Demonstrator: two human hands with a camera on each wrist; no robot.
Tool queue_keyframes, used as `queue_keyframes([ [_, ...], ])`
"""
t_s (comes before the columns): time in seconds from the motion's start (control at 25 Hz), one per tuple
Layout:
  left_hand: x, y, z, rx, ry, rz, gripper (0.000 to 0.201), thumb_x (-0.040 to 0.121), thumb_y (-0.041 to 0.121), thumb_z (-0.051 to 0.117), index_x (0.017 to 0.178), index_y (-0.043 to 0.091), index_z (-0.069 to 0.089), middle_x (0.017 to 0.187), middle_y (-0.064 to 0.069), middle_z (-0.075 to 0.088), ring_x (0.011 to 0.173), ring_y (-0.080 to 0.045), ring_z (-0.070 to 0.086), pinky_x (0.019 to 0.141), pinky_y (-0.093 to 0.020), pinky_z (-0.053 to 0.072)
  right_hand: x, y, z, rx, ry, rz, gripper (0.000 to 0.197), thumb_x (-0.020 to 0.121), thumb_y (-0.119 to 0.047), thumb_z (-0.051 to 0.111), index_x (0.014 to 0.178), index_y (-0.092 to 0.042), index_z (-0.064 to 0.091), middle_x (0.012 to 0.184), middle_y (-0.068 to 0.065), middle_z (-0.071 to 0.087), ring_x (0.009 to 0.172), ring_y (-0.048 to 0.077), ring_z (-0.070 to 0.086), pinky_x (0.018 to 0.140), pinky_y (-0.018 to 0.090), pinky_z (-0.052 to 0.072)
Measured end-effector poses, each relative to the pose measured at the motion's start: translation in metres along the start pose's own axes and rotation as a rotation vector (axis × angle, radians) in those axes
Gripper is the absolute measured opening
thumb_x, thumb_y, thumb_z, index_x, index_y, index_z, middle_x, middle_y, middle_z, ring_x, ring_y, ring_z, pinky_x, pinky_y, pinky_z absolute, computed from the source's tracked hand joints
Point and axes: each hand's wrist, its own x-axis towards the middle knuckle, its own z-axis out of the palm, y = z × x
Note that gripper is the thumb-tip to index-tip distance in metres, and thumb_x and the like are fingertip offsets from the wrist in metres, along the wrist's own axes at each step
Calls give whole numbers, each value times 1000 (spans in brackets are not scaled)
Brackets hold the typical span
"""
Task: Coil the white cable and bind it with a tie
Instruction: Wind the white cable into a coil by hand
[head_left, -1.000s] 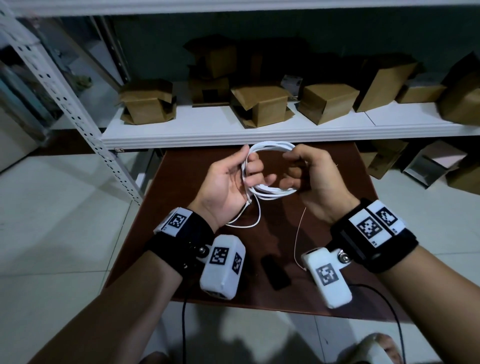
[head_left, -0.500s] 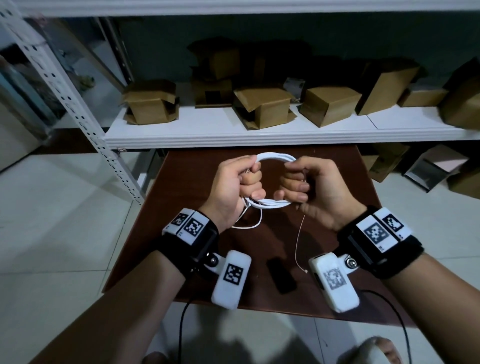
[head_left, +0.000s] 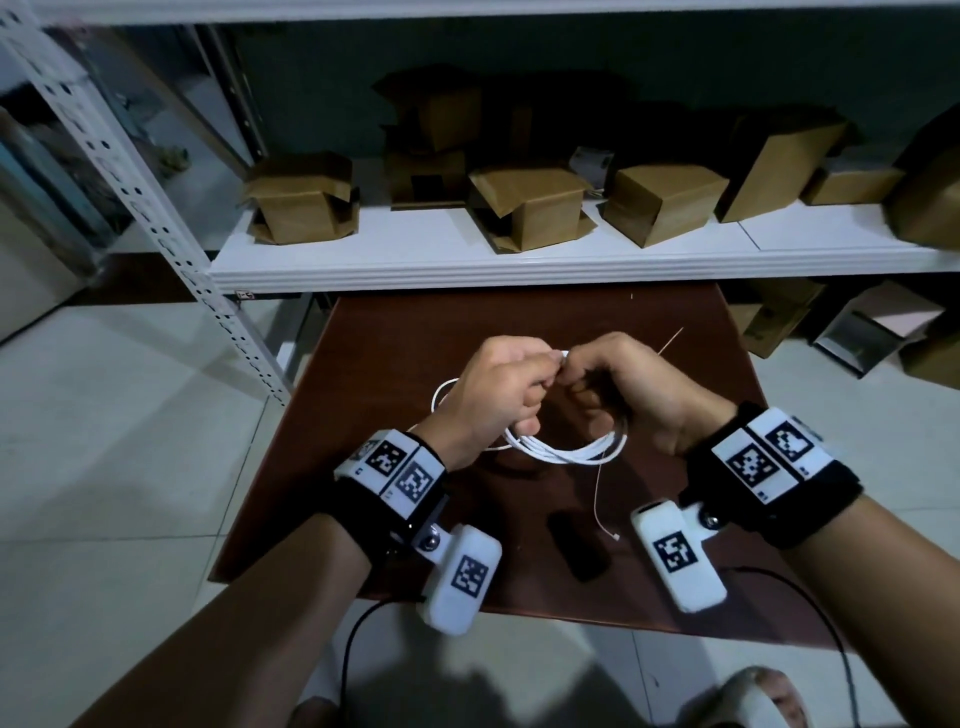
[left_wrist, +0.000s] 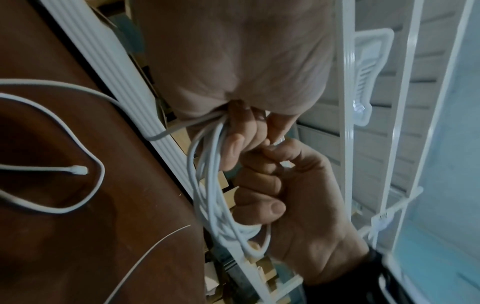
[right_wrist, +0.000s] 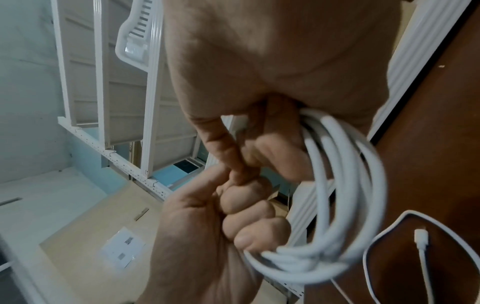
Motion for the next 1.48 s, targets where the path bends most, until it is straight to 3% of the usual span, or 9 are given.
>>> queue_keyframes([
  [0.12,0,10,-11,-164,-46,-55,32,106,19,53,75,11,51,49,8,27,37,-4,19,48,-25,31,-4,-8,5,119,118,-20,14,82,-7,56,69,-11,61,58,-2,32,47,11,24,42,23,18],
  [0.2,0,14,-21,-236,-84,-64,27,104,23,55,81,9,57,52,6,34,38,-5,29,57,-28,39,-4,-13,5,199,149,-26,7,82,-8,56,75,-9,57,59,-2,32,48,12,23,43,23,17],
  [0.32,0,9,-26,-195,-92,-16,23,100,23,61,93,1,65,61,-3,51,49,-15,51,68,-34,49,-4,-12,4,209,162,-25,23,84,-8,54,62,-14,55,58,-2,31,46,12,22,45,25,16],
  [0.48,1,4,-32,-194,-106,-59,44,94,27,61,121,-9,62,98,-20,74,89,-36,74,92,-50,57,-3,-10,3,226,197,-13,47,85,-8,51,39,-20,51,52,-5,31,43,12,21,40,21,18],
  [0.6,1,5,-39,-115,-116,-85,57,94,32,62,134,-9,57,118,-23,74,115,-47,69,108,-61,44,0,-8,1,283,226,-45,39,84,-7,50,50,-22,39,54,-4,24,44,13,17,39,20,19],
  [0.8,-2,0,-40,159,-242,-144,47,91,32,74,122,-3,68,116,-21,76,108,-29,73,98,-44,52,5,-5,1,316,282,-106,29,81,-9,52,62,-20,33,57,-3,22,46,14,16,39,19,19],
  [0.92,-1,-7,-32,189,-264,-147,36,105,31,60,121,1,71,116,-17,77,111,-31,74,96,-38,56,5,-6,2,322,348,-129,32,82,-7,52,60,-21,34,56,-2,24,46,13,16,43,21,16],
  [1.2,4,-10,-29,-123,-139,72,22,108,15,47,120,0,59,117,-14,74,111,-30,68,103,-45,52,8,-3,2,377,416,-174,27,76,-10,55,57,-21,38,58,-2,25,50,14,18,46,25,16],
  [1.48,10,-9,-19,-336,-29,45,29,112,14,36,108,1,61,98,-13,76,95,-29,75,97,-45,58,12,0,4,453,399,-142,32,80,-8,54,57,-21,36,62,1,23,51,15,18,42,23,19],
])
